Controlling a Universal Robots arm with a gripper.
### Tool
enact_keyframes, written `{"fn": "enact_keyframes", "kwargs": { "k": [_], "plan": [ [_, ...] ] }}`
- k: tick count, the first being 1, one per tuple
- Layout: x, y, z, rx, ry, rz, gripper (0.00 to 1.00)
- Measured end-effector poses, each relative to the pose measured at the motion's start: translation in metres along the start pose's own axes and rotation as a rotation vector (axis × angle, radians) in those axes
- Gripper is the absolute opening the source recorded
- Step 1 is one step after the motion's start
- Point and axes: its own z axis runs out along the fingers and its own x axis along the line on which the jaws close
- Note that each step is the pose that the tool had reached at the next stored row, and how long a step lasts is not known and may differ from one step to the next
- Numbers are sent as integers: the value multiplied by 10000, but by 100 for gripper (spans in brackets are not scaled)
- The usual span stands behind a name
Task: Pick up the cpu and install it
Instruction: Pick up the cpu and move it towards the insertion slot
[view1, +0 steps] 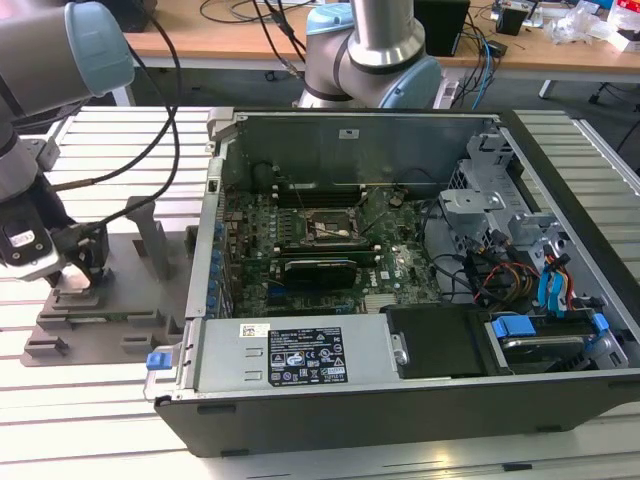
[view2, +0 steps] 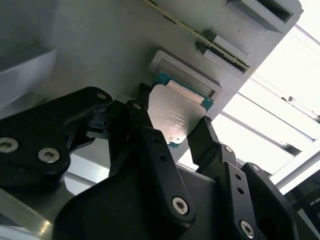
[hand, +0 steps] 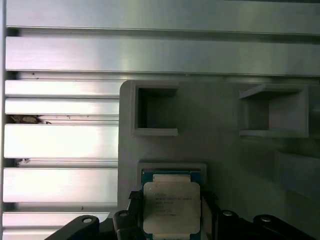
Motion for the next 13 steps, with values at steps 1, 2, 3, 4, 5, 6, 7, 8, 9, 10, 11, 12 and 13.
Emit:
{"fn": "enact_keyframes", "kwargs": {
  "k": [1, 2, 3, 4, 5, 6, 7, 8, 9, 10, 11, 12, 13],
  "plan": [
    [0, 0, -11, 0, 0, 1, 55],
    [-1, 0, -23, 0, 0, 0, 55],
    [-1, 1, -41, 0, -1, 0, 55],
    [-2, 1, -55, 0, -1, 0, 55],
    [-2, 1, -86, 0, 0, 1, 55],
    [-4, 2, -148, 0, 0, -1, 55],
    [-5, 3, -175, 0, 0, 0, 55],
    [-5, 3, -194, -1, -1, 0, 55],
    [-6, 3, -209, 0, -1, 0, 55],
    [-6, 4, -220, -1, 0, 0, 55],
    [-6, 4, -239, 0, 0, 0, 55],
    [-7, 4, -251, 0, 0, 0, 55],
    [-7, 4, -266, 0, 0, 0, 55]
  ]
}}
